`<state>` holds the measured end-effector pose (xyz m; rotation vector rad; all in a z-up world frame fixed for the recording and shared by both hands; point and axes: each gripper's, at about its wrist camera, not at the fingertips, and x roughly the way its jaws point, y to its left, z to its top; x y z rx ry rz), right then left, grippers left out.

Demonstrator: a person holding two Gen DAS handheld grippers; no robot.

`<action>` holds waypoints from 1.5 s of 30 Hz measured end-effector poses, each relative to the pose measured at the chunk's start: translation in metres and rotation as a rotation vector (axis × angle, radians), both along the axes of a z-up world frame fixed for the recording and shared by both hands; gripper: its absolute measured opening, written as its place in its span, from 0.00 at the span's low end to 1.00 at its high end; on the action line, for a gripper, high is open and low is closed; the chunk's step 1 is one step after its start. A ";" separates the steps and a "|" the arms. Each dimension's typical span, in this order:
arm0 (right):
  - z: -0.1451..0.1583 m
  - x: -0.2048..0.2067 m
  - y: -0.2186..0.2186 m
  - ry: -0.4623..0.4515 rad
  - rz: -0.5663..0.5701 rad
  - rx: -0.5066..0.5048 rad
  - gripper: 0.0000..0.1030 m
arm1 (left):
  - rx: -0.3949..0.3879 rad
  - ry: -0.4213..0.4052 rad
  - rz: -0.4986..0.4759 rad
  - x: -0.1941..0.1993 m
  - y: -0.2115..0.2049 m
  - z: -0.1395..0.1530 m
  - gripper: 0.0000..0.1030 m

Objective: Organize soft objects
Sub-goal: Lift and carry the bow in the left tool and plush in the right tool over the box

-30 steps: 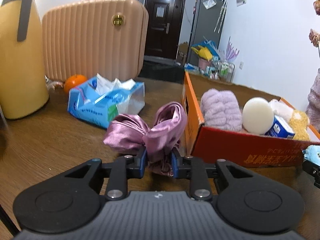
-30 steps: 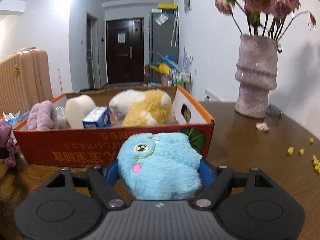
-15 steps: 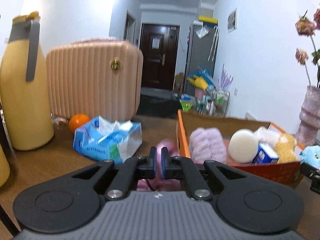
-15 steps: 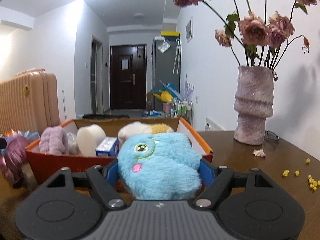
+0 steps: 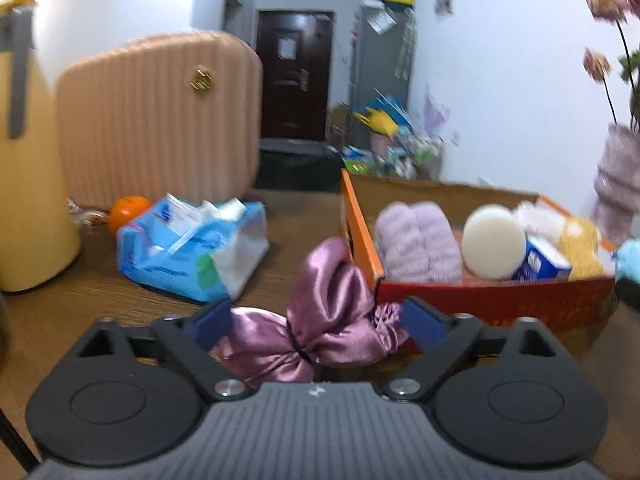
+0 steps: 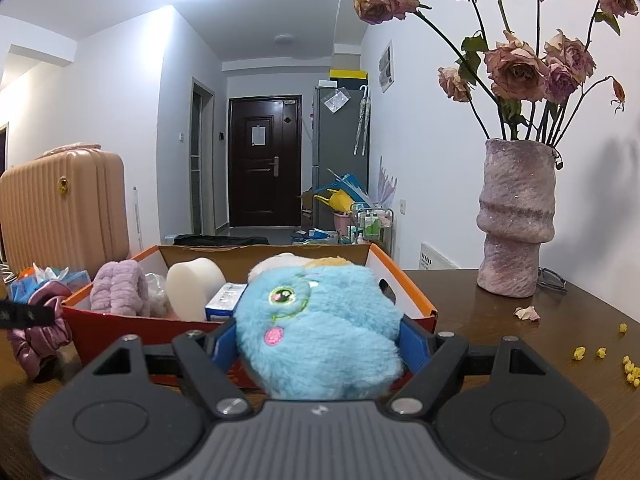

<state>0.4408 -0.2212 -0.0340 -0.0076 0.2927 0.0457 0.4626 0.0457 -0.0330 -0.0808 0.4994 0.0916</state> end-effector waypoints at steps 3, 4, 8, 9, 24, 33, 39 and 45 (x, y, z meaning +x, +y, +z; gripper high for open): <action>0.000 0.001 0.001 0.003 0.004 -0.004 0.76 | 0.052 0.026 -0.032 0.013 -0.002 -0.010 1.00; 0.000 0.001 0.001 0.004 0.005 -0.003 0.76 | 0.073 0.026 -0.041 0.016 -0.003 -0.013 1.00; -0.001 0.003 0.001 0.012 0.009 -0.006 0.76 | 0.104 0.046 -0.052 0.026 -0.001 -0.019 0.96; -0.002 0.003 0.002 0.014 0.010 -0.007 0.76 | 0.101 0.050 -0.055 0.027 0.001 -0.019 0.84; -0.001 0.002 0.000 -0.005 0.014 0.003 0.76 | 0.051 -0.023 0.015 0.009 0.017 0.004 0.37; 0.007 0.005 0.002 -0.081 0.014 0.014 0.76 | 0.026 -0.173 0.026 -0.009 0.002 0.040 0.37; 0.010 0.019 0.005 -0.111 0.011 0.021 0.76 | -0.010 -0.215 0.020 0.001 -0.022 0.051 0.37; 0.012 0.041 0.008 -0.135 0.009 0.031 0.76 | -0.037 -0.241 0.022 0.024 -0.046 0.054 0.37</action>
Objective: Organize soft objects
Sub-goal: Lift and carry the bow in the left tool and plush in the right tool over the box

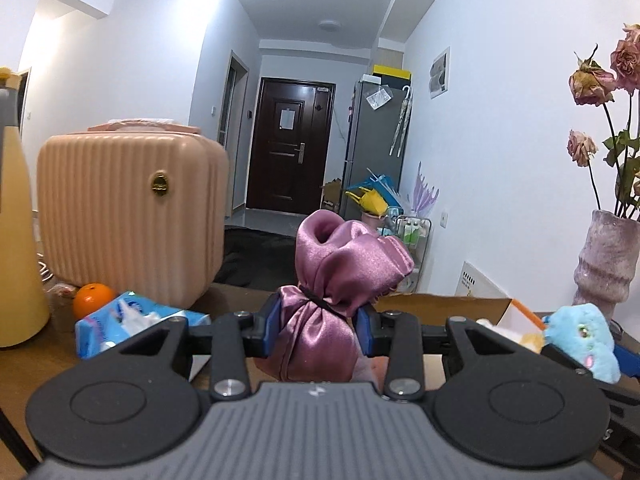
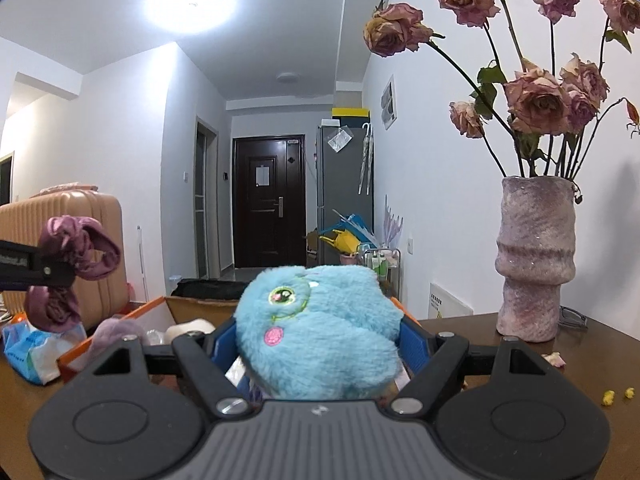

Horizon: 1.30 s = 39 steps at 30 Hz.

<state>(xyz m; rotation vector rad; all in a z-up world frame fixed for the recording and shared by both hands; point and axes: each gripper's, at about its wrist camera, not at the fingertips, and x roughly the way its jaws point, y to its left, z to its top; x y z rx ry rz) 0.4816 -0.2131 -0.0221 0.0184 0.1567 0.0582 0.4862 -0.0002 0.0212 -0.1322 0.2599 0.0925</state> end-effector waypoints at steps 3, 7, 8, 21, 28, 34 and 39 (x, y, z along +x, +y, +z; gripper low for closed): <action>0.002 0.012 0.000 -0.004 -0.002 0.021 0.76 | -0.005 -0.002 0.003 0.013 -0.009 -0.001 0.37; 0.003 0.028 0.002 -0.014 -0.009 0.025 0.76 | 0.003 -0.001 0.014 0.030 -0.019 -0.005 0.37; 0.003 0.032 0.003 -0.015 -0.011 0.026 0.76 | 0.003 0.001 0.015 0.033 -0.021 -0.006 0.37; 0.002 0.081 0.005 -0.012 -0.027 0.042 0.76 | 0.050 0.012 0.026 0.079 -0.037 -0.021 0.37; -0.001 0.093 0.010 0.007 -0.025 0.023 0.76 | 0.083 0.022 0.014 0.097 -0.038 -0.027 0.37; -0.005 0.096 0.012 0.037 -0.019 0.013 0.76 | 0.064 0.042 0.012 0.102 -0.028 -0.030 0.40; -0.008 0.098 0.011 0.063 -0.016 0.013 0.80 | 0.065 0.044 0.014 0.103 -0.029 -0.030 0.49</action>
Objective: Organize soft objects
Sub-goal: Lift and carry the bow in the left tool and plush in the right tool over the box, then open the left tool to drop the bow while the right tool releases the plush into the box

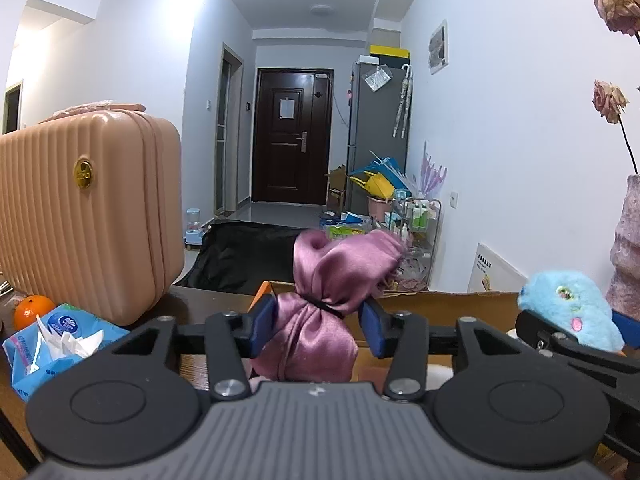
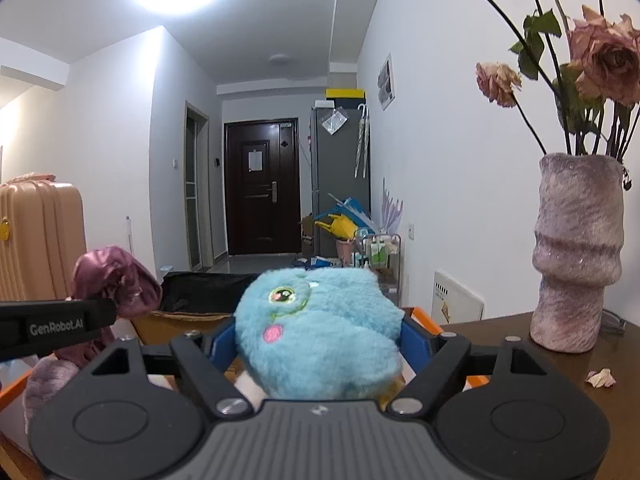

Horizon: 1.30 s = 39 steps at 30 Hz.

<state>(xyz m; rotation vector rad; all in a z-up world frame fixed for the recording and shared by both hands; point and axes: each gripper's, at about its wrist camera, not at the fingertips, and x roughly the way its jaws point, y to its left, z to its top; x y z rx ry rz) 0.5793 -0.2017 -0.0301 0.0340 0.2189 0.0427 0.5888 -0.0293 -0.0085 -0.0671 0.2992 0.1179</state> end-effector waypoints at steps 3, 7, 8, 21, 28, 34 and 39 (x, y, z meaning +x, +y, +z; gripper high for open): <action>-0.001 0.000 -0.001 0.010 0.004 0.003 0.83 | -0.009 -0.011 0.001 -0.001 0.002 0.002 0.81; -0.002 -0.003 -0.003 0.002 -0.010 0.005 0.97 | -0.004 -0.055 0.045 -0.009 0.004 0.003 1.00; -0.002 -0.003 -0.003 -0.001 -0.016 0.009 1.00 | -0.007 -0.063 0.044 -0.011 0.004 0.003 1.00; 0.000 -0.016 -0.007 -0.036 -0.028 0.027 1.00 | 0.006 -0.096 0.052 -0.030 0.003 0.005 1.00; 0.002 -0.034 -0.011 -0.056 -0.023 0.020 1.00 | 0.031 -0.105 0.058 -0.051 0.006 0.008 1.00; 0.003 -0.057 -0.016 -0.066 -0.019 0.020 1.00 | 0.050 -0.114 0.059 -0.078 0.010 0.009 1.00; 0.005 -0.084 -0.021 -0.081 -0.011 0.004 1.00 | 0.062 -0.110 0.061 -0.104 0.013 0.009 1.00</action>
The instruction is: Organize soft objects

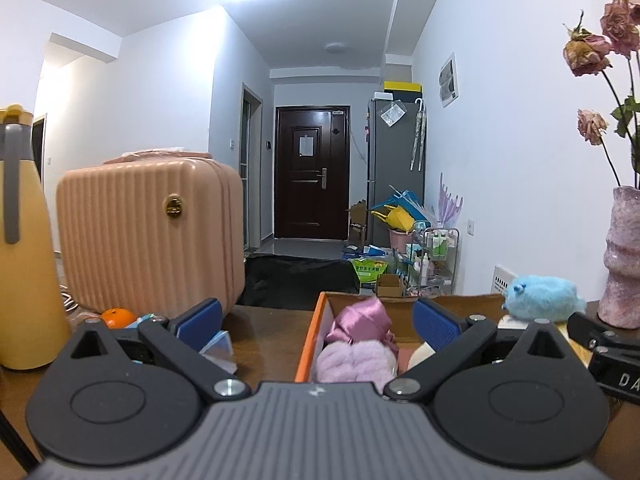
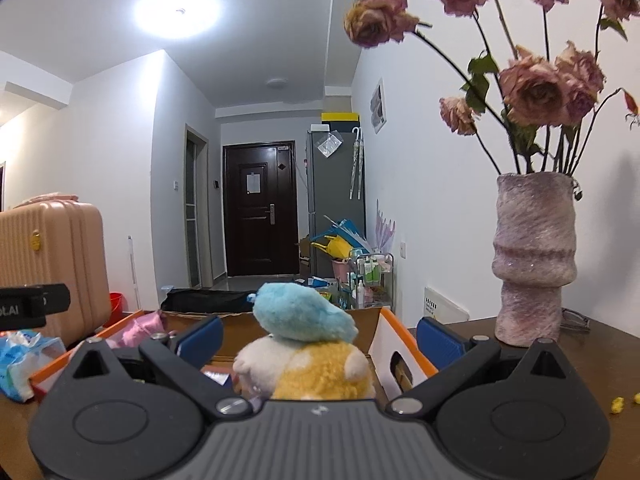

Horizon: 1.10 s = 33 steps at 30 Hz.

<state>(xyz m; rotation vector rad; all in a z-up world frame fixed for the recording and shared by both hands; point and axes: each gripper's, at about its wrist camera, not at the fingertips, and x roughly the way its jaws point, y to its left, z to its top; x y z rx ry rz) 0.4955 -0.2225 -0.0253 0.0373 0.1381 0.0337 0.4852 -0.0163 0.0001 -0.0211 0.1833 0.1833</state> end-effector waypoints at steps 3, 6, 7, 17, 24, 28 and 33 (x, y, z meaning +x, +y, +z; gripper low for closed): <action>0.001 -0.017 -0.002 -0.005 0.001 -0.009 1.00 | 0.006 0.006 -0.008 -0.015 0.002 0.000 1.00; 0.002 -0.035 -0.004 -0.008 0.000 -0.016 1.00 | 0.008 0.018 -0.010 -0.032 0.005 -0.002 1.00; 0.002 -0.041 -0.004 -0.008 0.000 -0.020 1.00 | 0.008 0.023 -0.010 -0.037 0.006 -0.002 1.00; 0.005 -0.112 -0.007 0.007 0.025 -0.038 1.00 | 0.023 0.038 -0.018 -0.102 0.016 -0.002 1.00; 0.008 -0.168 -0.002 0.037 0.062 -0.065 1.00 | 0.031 0.032 -0.061 -0.159 0.016 0.002 1.00; 0.012 -0.203 0.003 0.077 0.082 -0.079 1.00 | 0.025 0.021 -0.089 -0.196 0.016 0.007 1.00; 0.019 -0.255 0.005 0.075 0.100 -0.055 1.00 | 0.046 -0.006 -0.124 -0.252 0.013 0.010 1.00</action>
